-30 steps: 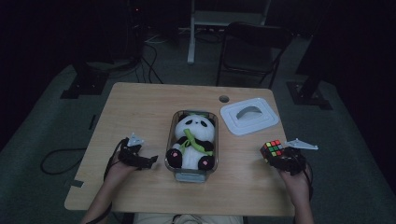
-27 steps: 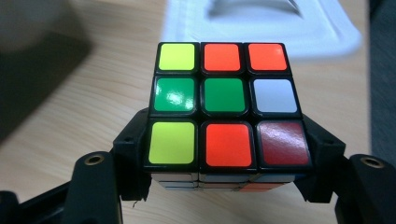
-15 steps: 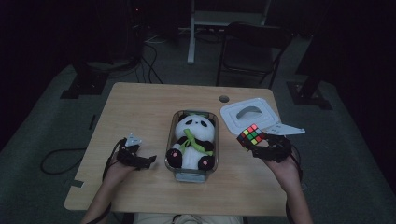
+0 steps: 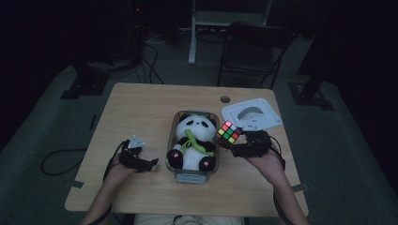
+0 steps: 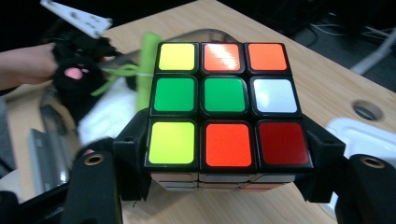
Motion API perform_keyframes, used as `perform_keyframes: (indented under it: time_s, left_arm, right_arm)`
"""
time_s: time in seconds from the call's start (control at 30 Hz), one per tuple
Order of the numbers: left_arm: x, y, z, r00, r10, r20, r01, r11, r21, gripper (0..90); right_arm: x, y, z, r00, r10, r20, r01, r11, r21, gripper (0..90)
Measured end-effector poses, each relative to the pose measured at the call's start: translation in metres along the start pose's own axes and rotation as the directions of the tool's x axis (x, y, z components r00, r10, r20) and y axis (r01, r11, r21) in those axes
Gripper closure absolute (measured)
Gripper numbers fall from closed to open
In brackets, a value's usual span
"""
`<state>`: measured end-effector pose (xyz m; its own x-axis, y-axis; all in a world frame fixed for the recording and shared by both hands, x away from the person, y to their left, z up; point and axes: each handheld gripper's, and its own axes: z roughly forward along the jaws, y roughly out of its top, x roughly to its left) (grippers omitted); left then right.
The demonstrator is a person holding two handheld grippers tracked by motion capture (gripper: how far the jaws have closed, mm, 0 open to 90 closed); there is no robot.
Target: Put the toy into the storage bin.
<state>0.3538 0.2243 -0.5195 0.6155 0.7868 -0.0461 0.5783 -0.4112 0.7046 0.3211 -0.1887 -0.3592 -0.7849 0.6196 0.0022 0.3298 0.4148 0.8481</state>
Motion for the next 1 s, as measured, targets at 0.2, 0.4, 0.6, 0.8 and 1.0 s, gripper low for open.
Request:
perform_keyframes:
  time_s: [0.2,0.4,0.6,0.8,1.0]
  left_arm:
    - [0.0,0.0,-0.001,1.0,0.006,-0.001,-0.006,1.0,0.001,0.8]
    - [0.001,0.001,-0.001,0.9999,-0.002,0.014,0.002,1.0,0.007,0.9]
    - [0.003,0.002,-0.006,0.9992,-0.015,0.036,0.016,0.9994,-0.031,0.9]
    - [0.003,0.003,-0.008,0.9985,-0.017,0.052,0.02,0.9985,-0.051,0.9]
    - [0.001,0.004,-0.006,0.9987,-0.011,0.05,0.012,0.9997,-0.021,0.9]
  right_arm:
    - [0.01,0.016,0.01,0.9956,-0.043,-0.083,0.041,0.999,-0.016,34.1]
    - [0.026,0.031,0.025,0.9816,-0.093,-0.167,0.091,0.996,-0.017,34.0]
    - [0.044,0.035,0.047,0.9561,-0.14,-0.257,0.153,0.988,0.029,34.0]
    - [0.053,0.026,0.064,0.9331,-0.162,-0.321,0.205,0.973,0.106,34.0]
    - [0.048,0.017,0.079,0.9231,-0.132,-0.361,0.201,0.967,0.159,34.0]
